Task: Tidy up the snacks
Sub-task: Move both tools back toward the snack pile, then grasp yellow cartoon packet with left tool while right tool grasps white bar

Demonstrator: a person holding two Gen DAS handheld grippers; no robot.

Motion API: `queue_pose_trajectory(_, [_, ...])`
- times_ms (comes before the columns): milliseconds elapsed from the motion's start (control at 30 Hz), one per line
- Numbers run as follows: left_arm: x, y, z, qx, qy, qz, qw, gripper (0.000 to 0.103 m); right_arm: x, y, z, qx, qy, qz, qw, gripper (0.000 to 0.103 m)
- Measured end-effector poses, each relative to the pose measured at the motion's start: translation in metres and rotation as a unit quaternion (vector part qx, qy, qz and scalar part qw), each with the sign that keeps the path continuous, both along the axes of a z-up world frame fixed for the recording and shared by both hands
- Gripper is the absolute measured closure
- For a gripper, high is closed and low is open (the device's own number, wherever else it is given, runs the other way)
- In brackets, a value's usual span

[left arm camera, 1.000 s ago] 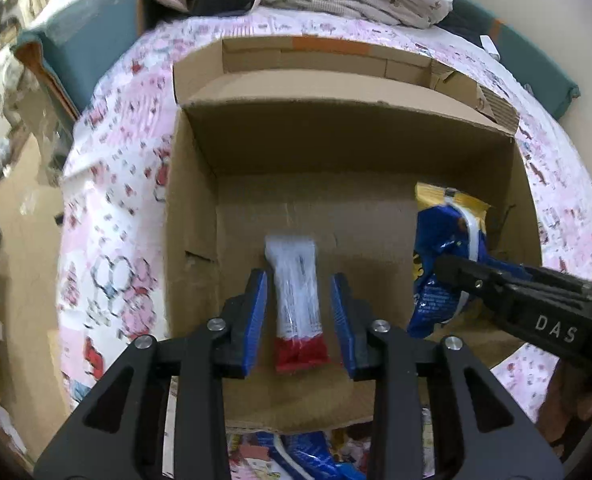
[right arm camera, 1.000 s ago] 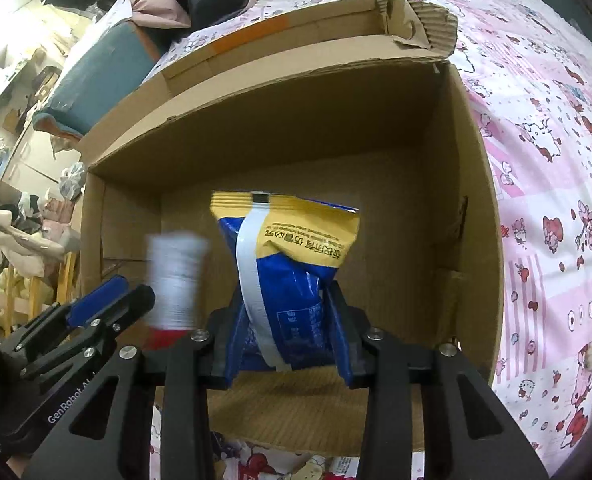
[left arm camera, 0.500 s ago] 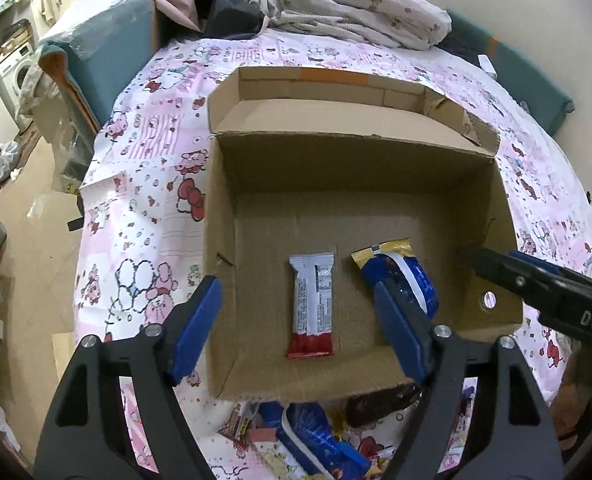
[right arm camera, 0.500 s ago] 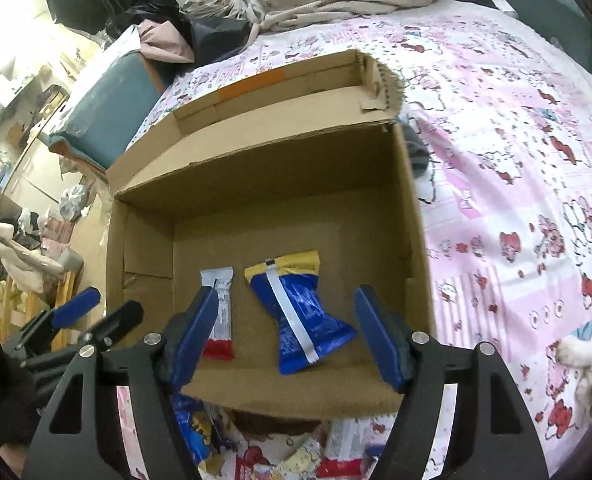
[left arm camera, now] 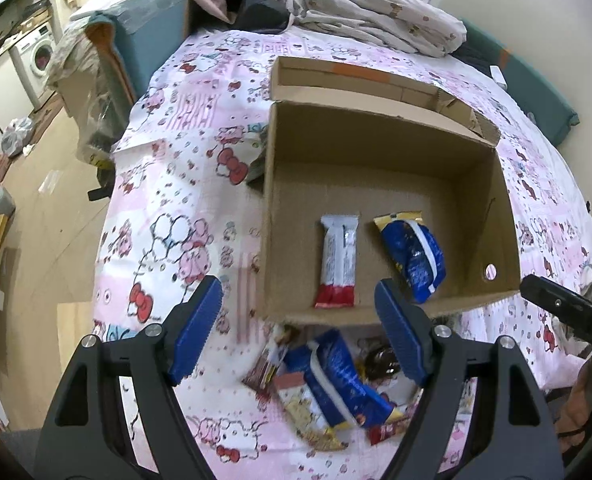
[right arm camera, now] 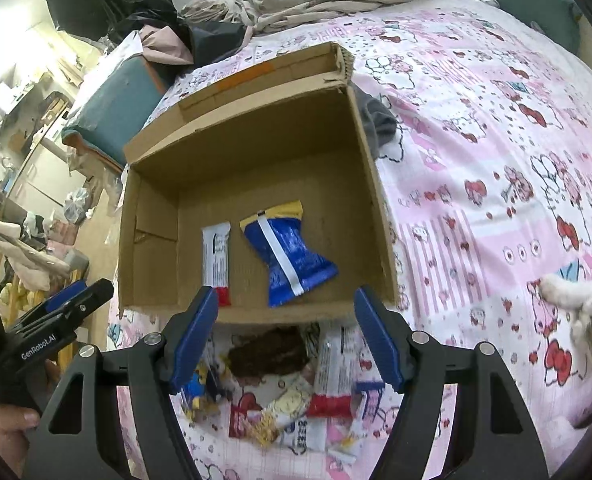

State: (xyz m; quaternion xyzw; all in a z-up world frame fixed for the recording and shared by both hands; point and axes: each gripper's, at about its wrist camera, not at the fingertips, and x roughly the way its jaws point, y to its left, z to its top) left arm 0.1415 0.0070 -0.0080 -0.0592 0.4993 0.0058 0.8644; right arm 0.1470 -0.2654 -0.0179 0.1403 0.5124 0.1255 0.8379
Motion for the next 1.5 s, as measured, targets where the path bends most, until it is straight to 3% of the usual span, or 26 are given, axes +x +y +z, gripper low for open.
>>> queue_pose_trajectory(367, [-0.033,0.029,-0.024,-0.025,0.042,0.049,0.9976,0.027,-0.039,-0.015,-0.025,0.038,0.057,-0.025,0.997,0.03])
queue_pose_trajectory(500, [-0.041,0.029,-0.047,-0.042,0.085,0.053,0.994,0.027,-0.042,-0.016,-0.037,0.052,0.08,-0.034,0.995,0.03])
queue_pose_trajectory(600, [-0.05,0.031,-0.071,-0.073,0.126,0.072,0.9867,0.028,-0.041,-0.016,-0.038,0.049,0.08,-0.039,0.995,0.03])
queue_pose_trajectory(733, [-0.057,0.028,-0.102,-0.096,0.181,0.082,0.9754,0.046,-0.041,-0.018,-0.038,0.05,0.08,-0.042,0.995,0.03])
queue_pose_trajectory(800, [-0.059,0.023,-0.113,-0.105,0.203,0.076,0.9706,0.046,-0.041,-0.019,-0.04,0.052,0.083,-0.044,0.994,0.03])
queue_pose_trajectory(833, [-0.059,0.02,-0.117,-0.106,0.21,0.072,0.9694,0.051,-0.04,-0.02,-0.04,0.053,0.084,-0.045,0.994,0.03])
queue_pose_trajectory(1067, [-0.058,0.0,-0.13,-0.1,0.233,0.04,0.9663,0.077,-0.04,-0.023,-0.045,0.062,0.094,-0.05,0.992,0.03])
queue_pose_trajectory(1200, [-0.064,-0.005,-0.126,-0.09,0.227,0.02,0.9696,0.089,-0.038,-0.027,-0.054,0.076,0.115,-0.058,0.989,0.03])
queue_pose_trajectory(1267, [-0.068,-0.003,-0.118,-0.088,0.221,0.021,0.9712,0.093,-0.036,-0.028,-0.062,0.074,0.131,-0.06,0.987,0.031])
queue_pose_trajectory(1400, [-0.073,0.004,-0.111,-0.097,0.217,0.029,0.971,0.094,-0.024,-0.017,-0.078,0.049,0.154,-0.044,0.986,0.044])
queue_pose_trajectory(1500, [-0.072,0.003,-0.111,-0.101,0.215,0.028,0.971,0.094,-0.011,-0.001,-0.085,0.009,0.159,-0.018,0.987,0.045])
